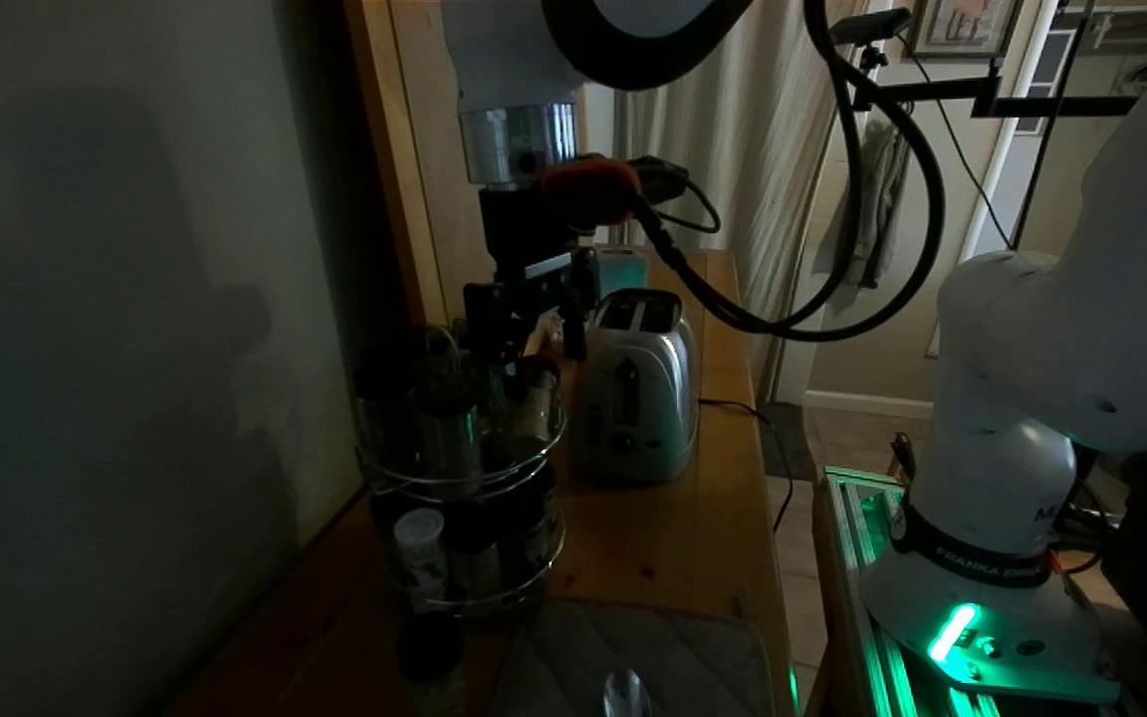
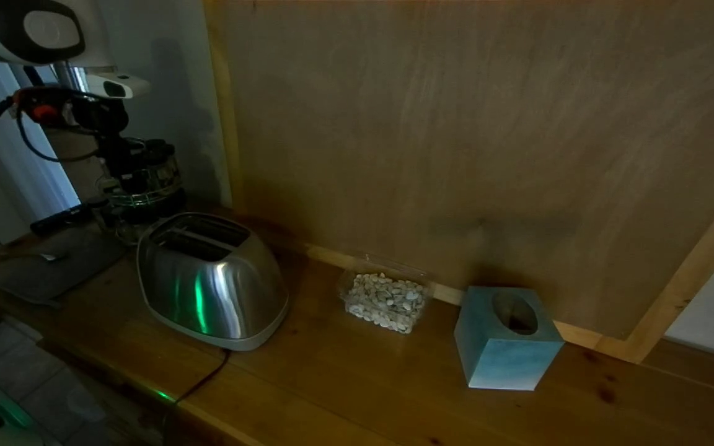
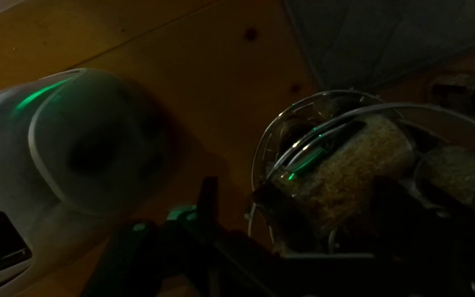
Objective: Straighten the tilted bottle on the rack
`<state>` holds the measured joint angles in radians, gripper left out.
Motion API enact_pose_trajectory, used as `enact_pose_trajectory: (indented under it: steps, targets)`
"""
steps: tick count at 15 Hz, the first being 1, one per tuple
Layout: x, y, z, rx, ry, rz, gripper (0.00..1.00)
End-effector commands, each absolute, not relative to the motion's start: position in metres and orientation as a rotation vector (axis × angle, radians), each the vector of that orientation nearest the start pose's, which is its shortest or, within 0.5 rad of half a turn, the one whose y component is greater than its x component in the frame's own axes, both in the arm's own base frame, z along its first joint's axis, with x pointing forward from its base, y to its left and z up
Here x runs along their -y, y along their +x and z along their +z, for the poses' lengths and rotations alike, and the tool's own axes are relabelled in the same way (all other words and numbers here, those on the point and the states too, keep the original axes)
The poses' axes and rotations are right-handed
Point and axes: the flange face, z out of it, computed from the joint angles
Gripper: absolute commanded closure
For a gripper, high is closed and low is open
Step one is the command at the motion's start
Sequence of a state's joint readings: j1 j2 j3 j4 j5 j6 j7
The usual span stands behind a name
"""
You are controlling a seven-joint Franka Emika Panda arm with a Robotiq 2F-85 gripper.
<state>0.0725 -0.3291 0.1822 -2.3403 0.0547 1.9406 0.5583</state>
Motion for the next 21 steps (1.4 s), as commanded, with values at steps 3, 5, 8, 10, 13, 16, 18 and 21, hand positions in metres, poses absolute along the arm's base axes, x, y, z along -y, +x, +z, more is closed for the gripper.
enact_pose_trajectory:
  steps: [3,5,8,10,13,16,18,21]
  targets:
    - [-0.113,0.418,0.458,-0.631,-3.065,0.039,0.24]
    - [-0.113,0.418,0.460,-0.653,-3.061,0.026,0.06]
    - [-0.112,0.417,0.459,-0.668,-3.058,0.031,0.00]
    - [-0.112,0.417,0.458,-0.674,-3.057,0.031,0.00]
    - [-0.105,0.415,0.462,-0.702,-3.051,0.006,0.00]
    - [-0.095,0.412,0.470,-0.746,-3.040,-0.034,0.00]
    - [-0.087,0.411,0.475,-0.743,-3.029,-0.055,0.00]
    - [-0.078,0.411,0.479,-0.747,-3.010,-0.061,0.00]
